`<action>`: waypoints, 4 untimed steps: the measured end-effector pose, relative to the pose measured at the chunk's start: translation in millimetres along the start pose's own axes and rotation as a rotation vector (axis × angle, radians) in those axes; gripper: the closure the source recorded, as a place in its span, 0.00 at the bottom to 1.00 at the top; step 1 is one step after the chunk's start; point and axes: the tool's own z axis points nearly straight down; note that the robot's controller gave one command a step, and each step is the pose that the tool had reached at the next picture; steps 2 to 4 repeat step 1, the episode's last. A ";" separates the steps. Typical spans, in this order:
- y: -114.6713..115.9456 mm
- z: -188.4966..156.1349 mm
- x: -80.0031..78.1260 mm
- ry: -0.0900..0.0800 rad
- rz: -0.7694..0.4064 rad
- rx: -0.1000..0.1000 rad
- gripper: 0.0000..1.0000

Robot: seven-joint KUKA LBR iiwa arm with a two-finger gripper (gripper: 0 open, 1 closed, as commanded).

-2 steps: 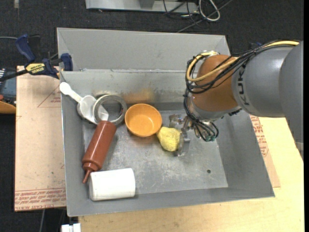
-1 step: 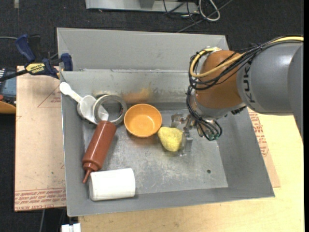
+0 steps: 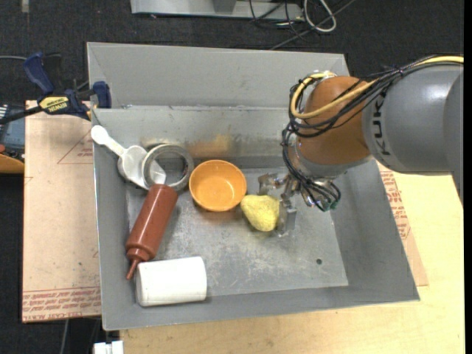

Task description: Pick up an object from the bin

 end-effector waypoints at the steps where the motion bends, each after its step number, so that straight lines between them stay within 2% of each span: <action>1: -0.3 -76.7 -0.4 -0.001 0.027 -0.002 1.00; 4: -0.3 -76.7 -0.4 -0.001 0.027 -0.002 1.00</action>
Offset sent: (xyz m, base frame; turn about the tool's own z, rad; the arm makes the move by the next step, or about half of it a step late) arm 0.0009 0.0046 0.1299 -0.0161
